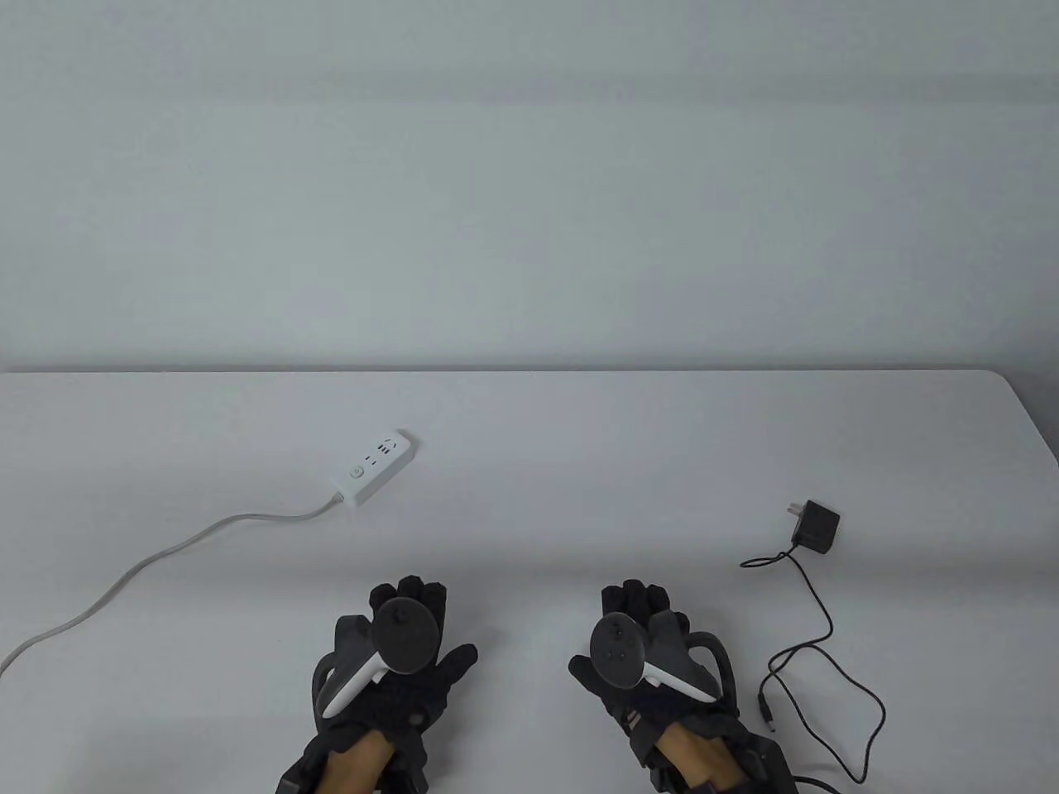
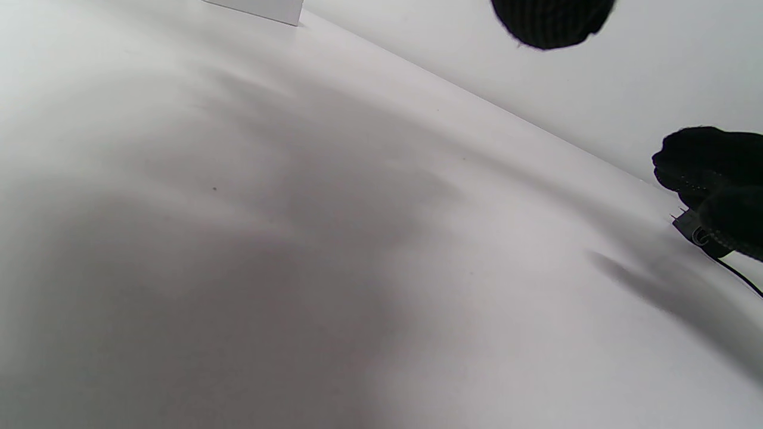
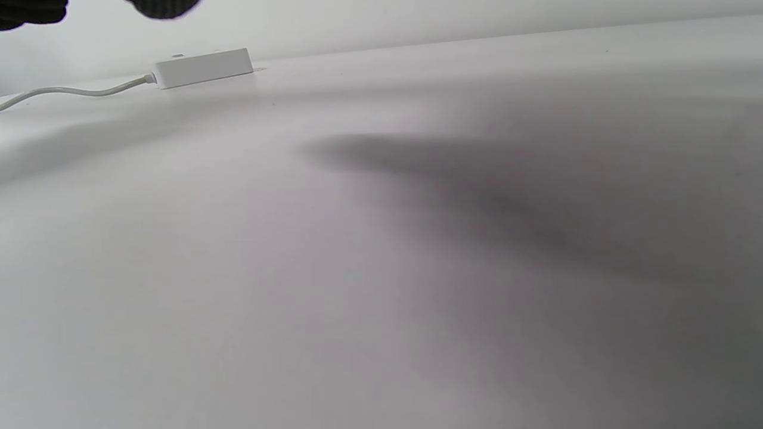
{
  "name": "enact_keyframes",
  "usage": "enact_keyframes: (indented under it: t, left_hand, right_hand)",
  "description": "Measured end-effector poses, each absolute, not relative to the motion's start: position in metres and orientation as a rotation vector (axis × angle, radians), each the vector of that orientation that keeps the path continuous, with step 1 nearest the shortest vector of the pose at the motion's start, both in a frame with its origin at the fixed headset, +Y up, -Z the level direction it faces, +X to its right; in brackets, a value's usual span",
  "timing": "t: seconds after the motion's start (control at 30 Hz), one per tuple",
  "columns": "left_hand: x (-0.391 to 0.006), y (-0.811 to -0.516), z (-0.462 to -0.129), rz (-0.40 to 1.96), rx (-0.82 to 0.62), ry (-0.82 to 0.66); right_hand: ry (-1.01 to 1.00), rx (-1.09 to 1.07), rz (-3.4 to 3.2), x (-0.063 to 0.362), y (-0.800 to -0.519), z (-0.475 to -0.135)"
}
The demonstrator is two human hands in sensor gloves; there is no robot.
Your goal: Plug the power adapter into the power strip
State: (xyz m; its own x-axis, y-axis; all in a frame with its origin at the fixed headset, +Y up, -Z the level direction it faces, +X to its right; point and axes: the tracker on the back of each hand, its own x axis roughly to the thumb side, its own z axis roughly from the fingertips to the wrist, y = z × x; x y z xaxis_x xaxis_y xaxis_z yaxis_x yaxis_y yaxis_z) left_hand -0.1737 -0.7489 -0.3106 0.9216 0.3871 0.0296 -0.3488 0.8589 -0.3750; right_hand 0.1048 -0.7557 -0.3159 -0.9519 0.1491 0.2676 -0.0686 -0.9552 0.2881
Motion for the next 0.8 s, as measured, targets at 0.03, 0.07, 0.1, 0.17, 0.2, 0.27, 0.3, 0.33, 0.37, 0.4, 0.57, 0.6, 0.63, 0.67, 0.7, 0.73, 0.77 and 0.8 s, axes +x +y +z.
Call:
enact_keyframes:
  t: [0.03, 0.07, 0.1, 0.17, 0.2, 0.27, 0.3, 0.33, 0.37, 0.4, 0.57, 0.6, 0.63, 0.67, 0.7, 0.73, 0.77, 0.8]
  left_hand:
    - [-0.173, -0.748, -0.31, 0.385, -0.374, -0.106]
    - [-0.173, -0.748, -0.31, 0.385, -0.375, -0.107]
    - [-0.173, -0.748, -0.31, 0.383, -0.378, -0.109]
    - [-0.172, -0.748, -0.31, 0.382, -0.378, -0.109]
    - [-0.172, -0.747, -0.31, 0.384, -0.379, -0.11]
    - [-0.172, -0.747, -0.309, 0.384, -0.38, -0.112]
    - [-0.172, -0.747, -0.309, 0.381, -0.381, -0.111]
    - [-0.172, -0.747, -0.309, 0.381, -0.382, -0.111]
    - [-0.172, -0.747, -0.309, 0.383, -0.383, -0.111]
    - [-0.172, -0.747, -0.309, 0.384, -0.384, -0.111]
    - [-0.171, -0.747, -0.309, 0.38, -0.396, -0.111]
    - [-0.171, -0.747, -0.309, 0.38, -0.4, -0.112]
    - [-0.171, -0.747, -0.309, 0.379, -0.403, -0.112]
    - [-0.171, -0.747, -0.309, 0.378, -0.406, -0.112]
    - [-0.171, -0.747, -0.309, 0.378, -0.41, -0.112]
    - [-0.171, -0.747, -0.309, 0.378, -0.414, -0.114]
    - [-0.171, -0.747, -0.309, 0.378, -0.416, -0.114]
    - [-0.17, -0.747, -0.309, 0.379, -0.419, -0.113]
  right_hand:
    - [0.423, 0.44, 2.969, 0.105, -0.756, -0.316]
    - [0.422, 0.442, 2.971, 0.104, -0.756, -0.315]
    - [0.423, 0.444, 2.972, 0.104, -0.756, -0.315]
    - [0.425, 0.444, 2.975, 0.104, -0.756, -0.316]
    - [0.428, 0.443, 2.976, 0.104, -0.756, -0.316]
    - [0.434, 0.44, 2.977, 0.103, -0.756, -0.316]
    - [0.435, 0.44, 2.978, 0.103, -0.756, -0.316]
    - [0.436, 0.44, 2.979, 0.103, -0.756, -0.316]
    - [0.437, 0.438, 2.98, 0.103, -0.756, -0.316]
    - [0.44, 0.437, 2.981, 0.103, -0.756, -0.316]
    - [0.439, 0.377, 2.97, 0.11, -0.755, -0.325]
    - [0.433, 0.348, 2.964, 0.114, -0.754, -0.329]
    - [0.426, 0.314, 2.956, 0.119, -0.753, -0.334]
    - [0.426, 0.287, 2.95, 0.122, -0.752, -0.338]
    - [0.427, 0.241, 2.936, 0.129, -0.75, -0.343]
    - [0.423, 0.211, 2.923, 0.133, -0.749, -0.347]
    - [0.417, 0.175, 2.911, 0.138, -0.748, -0.352]
    - [0.408, 0.138, 2.913, 0.145, -0.746, -0.358]
